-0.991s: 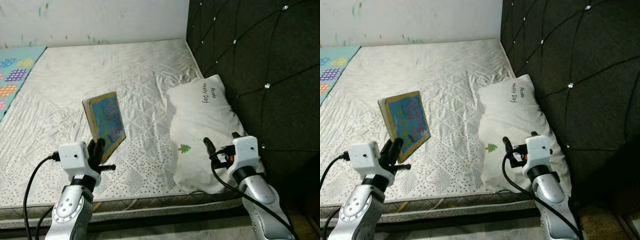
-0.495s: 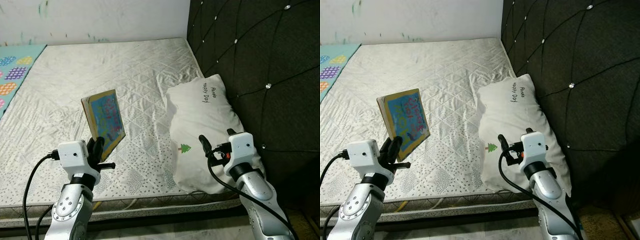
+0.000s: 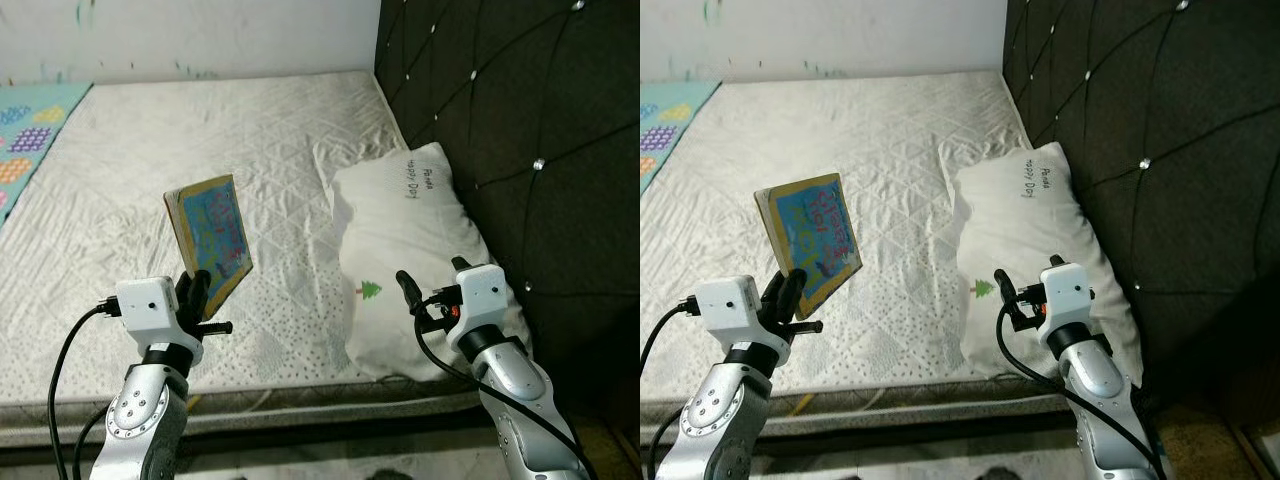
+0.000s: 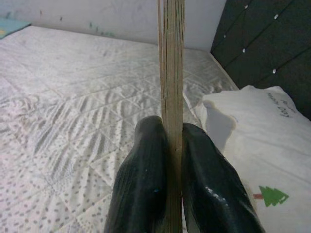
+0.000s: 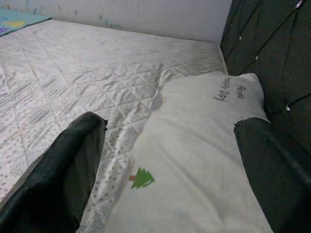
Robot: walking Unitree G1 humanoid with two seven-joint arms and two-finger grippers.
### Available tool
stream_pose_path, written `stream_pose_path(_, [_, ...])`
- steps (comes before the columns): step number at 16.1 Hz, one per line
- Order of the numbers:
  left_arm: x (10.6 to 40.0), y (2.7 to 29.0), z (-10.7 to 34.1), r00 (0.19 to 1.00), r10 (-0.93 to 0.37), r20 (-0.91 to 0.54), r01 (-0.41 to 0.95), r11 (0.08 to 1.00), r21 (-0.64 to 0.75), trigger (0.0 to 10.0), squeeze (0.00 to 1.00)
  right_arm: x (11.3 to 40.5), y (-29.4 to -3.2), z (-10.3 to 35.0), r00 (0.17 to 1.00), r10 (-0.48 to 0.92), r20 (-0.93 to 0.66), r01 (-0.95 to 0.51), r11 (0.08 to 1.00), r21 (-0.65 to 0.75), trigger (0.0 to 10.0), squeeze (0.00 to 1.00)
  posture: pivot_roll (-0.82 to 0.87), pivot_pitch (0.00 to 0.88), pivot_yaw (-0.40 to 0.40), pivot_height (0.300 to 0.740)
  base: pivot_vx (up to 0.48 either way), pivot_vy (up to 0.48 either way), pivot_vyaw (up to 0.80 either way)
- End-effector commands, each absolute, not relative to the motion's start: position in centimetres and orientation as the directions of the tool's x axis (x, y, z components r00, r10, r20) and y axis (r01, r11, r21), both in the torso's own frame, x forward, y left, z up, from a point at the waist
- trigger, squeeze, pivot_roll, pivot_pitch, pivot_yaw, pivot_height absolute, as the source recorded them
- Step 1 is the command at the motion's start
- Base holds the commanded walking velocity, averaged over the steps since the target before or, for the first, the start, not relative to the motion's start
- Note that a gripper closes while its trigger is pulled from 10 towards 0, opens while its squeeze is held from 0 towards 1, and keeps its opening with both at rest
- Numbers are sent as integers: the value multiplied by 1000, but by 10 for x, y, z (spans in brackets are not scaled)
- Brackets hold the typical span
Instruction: Clean up the room
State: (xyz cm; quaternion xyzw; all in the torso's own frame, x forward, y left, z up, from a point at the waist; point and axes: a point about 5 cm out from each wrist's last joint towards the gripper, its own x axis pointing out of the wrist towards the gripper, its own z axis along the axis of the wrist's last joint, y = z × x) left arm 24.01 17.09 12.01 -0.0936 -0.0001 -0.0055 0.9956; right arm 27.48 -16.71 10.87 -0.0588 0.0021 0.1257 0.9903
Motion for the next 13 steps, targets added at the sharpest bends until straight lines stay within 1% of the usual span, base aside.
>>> stream_pose_path(1, [240, 172, 129, 999, 0, 36, 7, 984, -177, 10000, 0, 274, -165, 110, 964, 267, -20, -267, 956, -119, 10000, 0, -133, 118, 43, 635, 0, 0, 0])
stream_pose_path(2, [240, 172, 128, 999, 0, 34, 6, 984, -178, 10000, 0, 274, -165, 110, 963, 267, -22, -268, 956, -120, 10000, 0, -133, 118, 43, 625, 0, 0, 0])
stream_pose_path(4, [239, 170, 128, 999, 0, 32, 5, 984, -178, 10000, 0, 274, -164, 111, 962, 273, -19, -273, 954, -121, 10000, 0, -132, 125, 42, 592, 0, 0, 0])
stream_pose_path(5, [239, 170, 128, 999, 0, 33, 6, 984, -178, 10000, 0, 273, -164, 111, 961, 275, -18, -275, 954, -120, 10000, 0, -132, 125, 42, 587, 0, 0, 0])
stream_pose_path(7, [241, 170, 130, 999, -2, 43, 10, 984, -175, 10000, 0, 275, -163, 112, 959, 283, -14, -283, 952, -119, 10000, 0, -134, 143, 42, 587, 0, 0, 0])
stream_pose_path(13, [239, 170, 132, 998, -18, 52, 27, 983, -181, 10000, 0, 275, -162, 110, 957, 290, -20, -291, 949, -119, 10000, 0, -132, 139, 42, 587, 0, 0, 0])
